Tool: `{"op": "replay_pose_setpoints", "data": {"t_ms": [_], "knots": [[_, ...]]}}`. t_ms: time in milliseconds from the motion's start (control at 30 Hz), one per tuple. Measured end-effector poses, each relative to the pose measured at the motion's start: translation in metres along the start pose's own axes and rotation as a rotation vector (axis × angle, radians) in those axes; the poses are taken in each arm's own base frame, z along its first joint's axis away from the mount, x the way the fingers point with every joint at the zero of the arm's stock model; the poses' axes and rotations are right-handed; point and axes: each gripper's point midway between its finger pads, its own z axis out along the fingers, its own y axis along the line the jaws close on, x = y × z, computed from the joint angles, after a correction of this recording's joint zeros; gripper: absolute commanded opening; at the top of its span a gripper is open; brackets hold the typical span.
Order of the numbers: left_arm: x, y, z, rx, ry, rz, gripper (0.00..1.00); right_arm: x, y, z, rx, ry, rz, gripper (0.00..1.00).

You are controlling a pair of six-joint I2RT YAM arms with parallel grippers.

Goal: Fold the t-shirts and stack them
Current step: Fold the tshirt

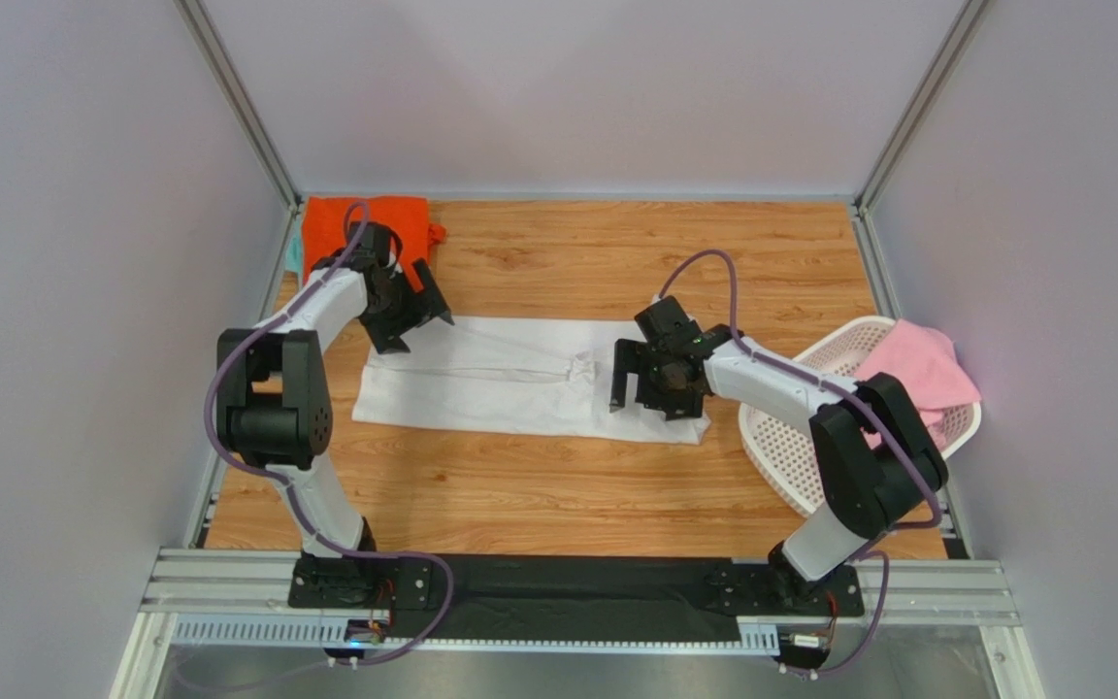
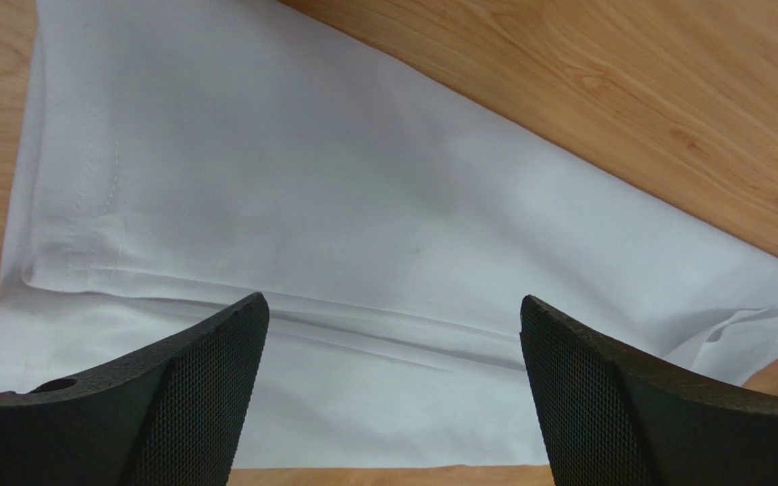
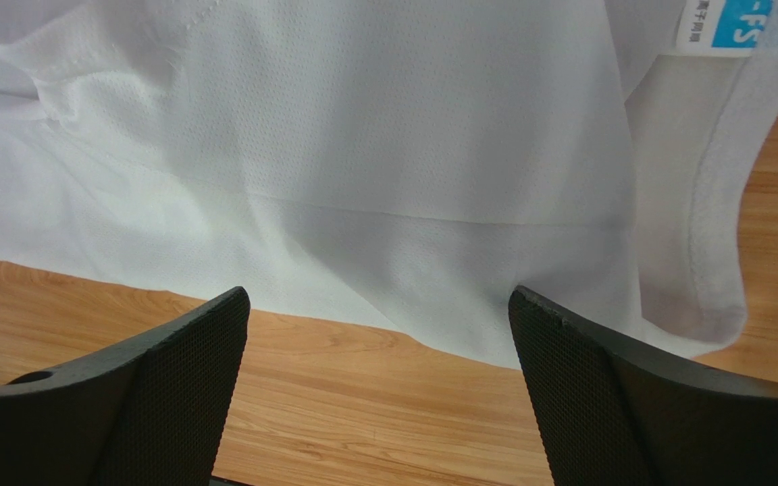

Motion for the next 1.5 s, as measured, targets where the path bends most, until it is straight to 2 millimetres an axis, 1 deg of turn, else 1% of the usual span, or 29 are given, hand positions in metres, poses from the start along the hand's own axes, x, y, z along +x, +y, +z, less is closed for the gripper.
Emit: {"op": "replay_pose_setpoints", "data": {"t_ms": [100,200,267,400,500,600,733,867,967,1167,1300,1400,1500], "knots": [[0.014,0.007,0.017,-0.008,0.064,-0.005,1.00,-0.004,0.001,0.012,-0.004,0.004,0.041,1.00],[0.032,0.015,0.025,-0.017,0.111,-0.012,1.00,-0.010,-0.004,0.023,0.012,0.019,0.083,1.00],[0.043,0.019,0.028,-0.019,0.137,-0.016,1.00,-0.023,-0.004,0.024,0.006,-0.001,0.104,1.00],[0.055,0.016,0.023,0.031,0.119,-0.004,1.00,-0.048,-0.013,0.032,0.018,-0.020,0.150,1.00],[0.073,0.010,0.018,0.067,0.130,0.015,1.00,-0.070,-0.019,0.036,0.025,-0.042,0.164,1.00],[0.097,0.002,0.013,0.101,0.153,0.050,1.00,-0.090,-0.023,0.042,0.034,-0.053,0.167,1.00],[0.134,-0.004,0.003,0.149,0.201,0.071,1.00,-0.121,-0.025,0.052,0.033,-0.072,0.168,1.00],[0.164,-0.012,-0.005,0.196,0.246,0.078,1.00,-0.151,-0.019,0.062,0.018,-0.087,0.147,1.00],[0.188,-0.020,-0.011,0.234,0.279,0.081,1.00,-0.175,-0.009,0.071,0.003,-0.093,0.128,1.00],[0.236,-0.028,-0.027,0.273,0.342,0.071,1.00,-0.212,0.019,0.086,-0.078,-0.102,0.115,1.00],[0.264,-0.035,-0.035,0.277,0.373,0.080,1.00,-0.228,0.038,0.095,-0.138,-0.106,0.107,1.00],[0.277,-0.040,-0.037,0.276,0.381,0.075,1.00,-0.240,0.059,0.101,-0.198,-0.113,0.101,1.00],[0.288,-0.048,-0.038,0.284,0.384,0.058,1.00,-0.247,0.080,0.107,-0.260,-0.118,0.093,1.00]]}}
